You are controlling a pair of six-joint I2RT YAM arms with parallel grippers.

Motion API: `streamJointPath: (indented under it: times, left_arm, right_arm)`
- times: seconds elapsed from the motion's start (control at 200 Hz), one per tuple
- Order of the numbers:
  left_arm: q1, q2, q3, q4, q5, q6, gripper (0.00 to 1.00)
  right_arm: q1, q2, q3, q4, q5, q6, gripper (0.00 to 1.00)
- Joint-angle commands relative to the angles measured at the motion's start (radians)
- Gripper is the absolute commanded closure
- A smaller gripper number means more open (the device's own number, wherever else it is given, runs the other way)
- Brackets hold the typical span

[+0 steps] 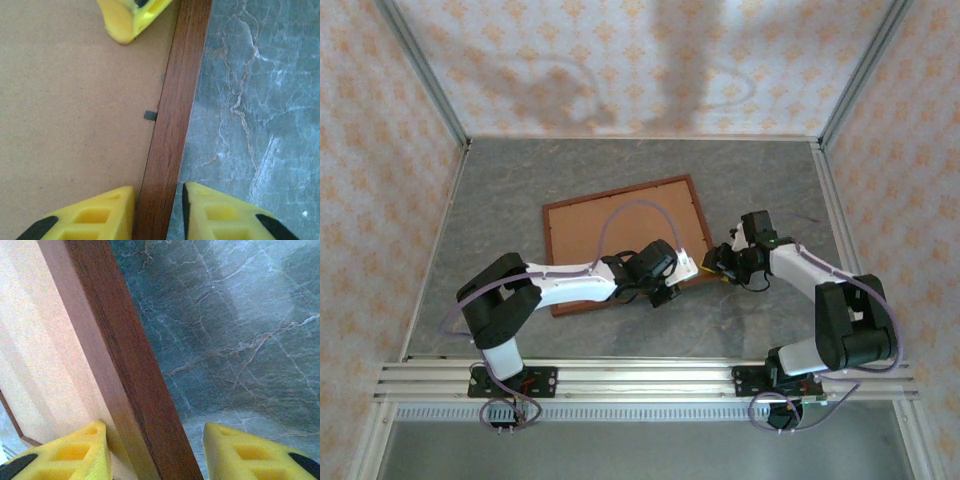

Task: Put the photo into the frame

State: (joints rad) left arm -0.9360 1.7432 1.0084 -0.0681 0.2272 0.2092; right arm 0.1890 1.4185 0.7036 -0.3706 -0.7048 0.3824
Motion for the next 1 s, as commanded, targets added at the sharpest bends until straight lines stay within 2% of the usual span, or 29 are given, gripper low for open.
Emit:
streamJointPath:
  times: [0.0,0.09,0.235,0.44,0.781,0.991]
  left_arm:
    - [-0.014,-0.002,-0.010,0.050,-0.042,0.005,0.65]
    - [-0.031,-0.012,-0.015,0.046,-0.101,0.028,0.57]
    - [-0.081,-0.036,-0.033,0.042,-0.265,0.100,0.35]
    - [-0.133,-0.028,-0.041,0.043,-0.470,0.184,0.17]
    - [-0.147,0.020,-0.053,0.121,-0.718,0.297,0.18]
    - [-0.147,0.061,-0.023,0.132,-0.783,0.330,0.30]
  right_arm:
    - [0.006,-0.027,0.018,-0.012,-0.009,0.045,0.62]
    - [0.006,-0.032,0.023,-0.017,-0.012,0.049,0.63]
    - [0.006,-0.040,0.033,-0.035,-0.017,0.052,0.65]
    - [0.006,-0.043,0.052,-0.044,-0.032,0.067,0.66]
    - [0.007,-0.051,0.068,-0.058,-0.044,0.076,0.68]
    - [0.015,-0.050,0.066,-0.047,-0.043,0.084,0.69]
